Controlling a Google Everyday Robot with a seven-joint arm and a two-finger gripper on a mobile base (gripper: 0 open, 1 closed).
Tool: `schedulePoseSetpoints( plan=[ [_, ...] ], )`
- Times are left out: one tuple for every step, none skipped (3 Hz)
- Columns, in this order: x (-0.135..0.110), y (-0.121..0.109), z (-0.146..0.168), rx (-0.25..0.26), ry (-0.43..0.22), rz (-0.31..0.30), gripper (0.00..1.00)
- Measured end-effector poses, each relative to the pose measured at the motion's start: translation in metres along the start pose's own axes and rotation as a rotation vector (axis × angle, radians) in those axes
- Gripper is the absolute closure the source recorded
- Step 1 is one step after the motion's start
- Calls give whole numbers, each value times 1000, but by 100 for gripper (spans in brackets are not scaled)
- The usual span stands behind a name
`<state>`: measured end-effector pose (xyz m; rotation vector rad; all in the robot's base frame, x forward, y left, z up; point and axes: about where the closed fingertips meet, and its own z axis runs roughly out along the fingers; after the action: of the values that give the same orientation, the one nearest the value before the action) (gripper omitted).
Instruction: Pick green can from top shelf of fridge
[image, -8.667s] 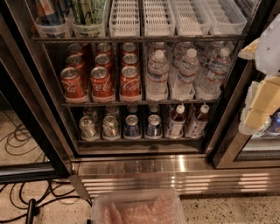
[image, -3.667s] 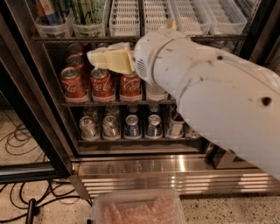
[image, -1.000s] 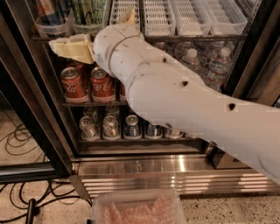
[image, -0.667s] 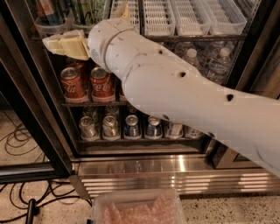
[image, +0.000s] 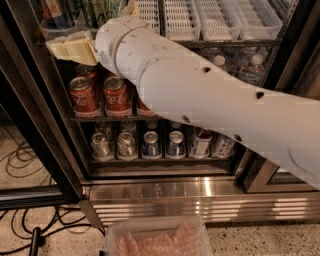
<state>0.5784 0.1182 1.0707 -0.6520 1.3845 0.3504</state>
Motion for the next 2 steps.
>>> schedulePoseSetpoints(
  plan=[
    [0, -4, 6, 9, -4, 4, 10],
    [2, -9, 13, 23, -8, 10, 12]
  ],
)
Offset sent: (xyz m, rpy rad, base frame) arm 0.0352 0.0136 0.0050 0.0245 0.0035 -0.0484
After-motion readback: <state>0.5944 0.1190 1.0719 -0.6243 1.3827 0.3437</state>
